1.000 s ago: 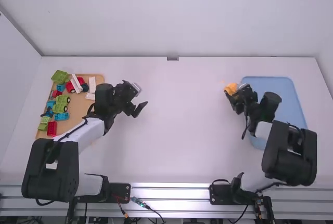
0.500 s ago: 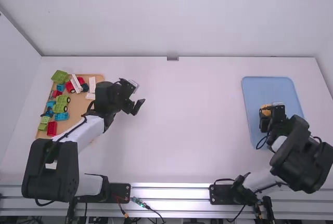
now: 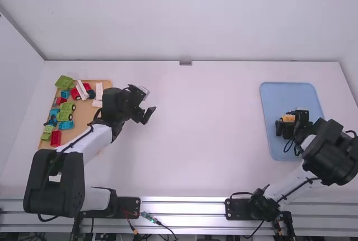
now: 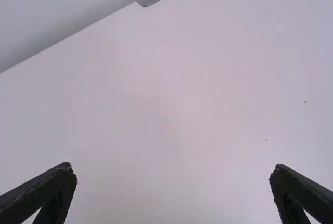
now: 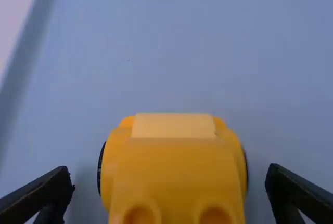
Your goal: Assemble lego blocks to make yellow taxi
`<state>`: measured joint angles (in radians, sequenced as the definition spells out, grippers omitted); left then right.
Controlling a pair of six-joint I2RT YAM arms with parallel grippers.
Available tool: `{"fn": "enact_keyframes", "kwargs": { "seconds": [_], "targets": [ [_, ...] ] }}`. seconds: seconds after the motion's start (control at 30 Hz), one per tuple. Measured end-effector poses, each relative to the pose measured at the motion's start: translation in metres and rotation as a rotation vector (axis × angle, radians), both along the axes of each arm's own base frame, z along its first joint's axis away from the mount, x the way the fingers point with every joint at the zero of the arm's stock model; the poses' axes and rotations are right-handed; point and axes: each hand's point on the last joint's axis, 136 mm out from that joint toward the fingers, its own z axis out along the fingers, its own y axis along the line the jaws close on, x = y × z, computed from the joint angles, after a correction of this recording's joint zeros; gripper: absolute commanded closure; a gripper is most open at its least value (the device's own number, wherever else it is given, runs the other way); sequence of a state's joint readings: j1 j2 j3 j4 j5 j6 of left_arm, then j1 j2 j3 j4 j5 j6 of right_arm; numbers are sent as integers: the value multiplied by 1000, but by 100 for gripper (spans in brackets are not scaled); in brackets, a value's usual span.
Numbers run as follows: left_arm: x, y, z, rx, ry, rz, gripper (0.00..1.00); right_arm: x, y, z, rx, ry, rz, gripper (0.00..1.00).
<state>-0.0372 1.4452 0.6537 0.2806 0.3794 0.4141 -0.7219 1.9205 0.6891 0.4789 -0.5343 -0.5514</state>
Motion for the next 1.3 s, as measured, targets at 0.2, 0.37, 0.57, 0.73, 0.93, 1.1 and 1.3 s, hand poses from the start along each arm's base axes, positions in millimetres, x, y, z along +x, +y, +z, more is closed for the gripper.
{"fn": "enact_keyframes", "kwargs": {
  "seconds": [0.2,0.37,0.57,0.73,0.93,1.1,1.3],
  "targets": [
    [1,1,0,1,13,12,1,1,4,52,-4,-57,-19,1],
    [23,3,34,-40,-77,53,1,12,39,102,-34,-118,57,1],
    [38,5,66,-100,-117,102,1,40,109,141,-41,-158,225,1],
    [47,27,84,-113,-71,269,1,61,150,165,-42,-147,298,1],
    [61,52,137,-97,-140,421,1,81,204,197,-46,-192,378,1],
    [61,63,156,-100,-168,482,4,83,230,206,-57,-202,410,4],
    [44,76,154,-141,-148,536,11,68,239,207,-51,-177,369,11]
  ]
}}
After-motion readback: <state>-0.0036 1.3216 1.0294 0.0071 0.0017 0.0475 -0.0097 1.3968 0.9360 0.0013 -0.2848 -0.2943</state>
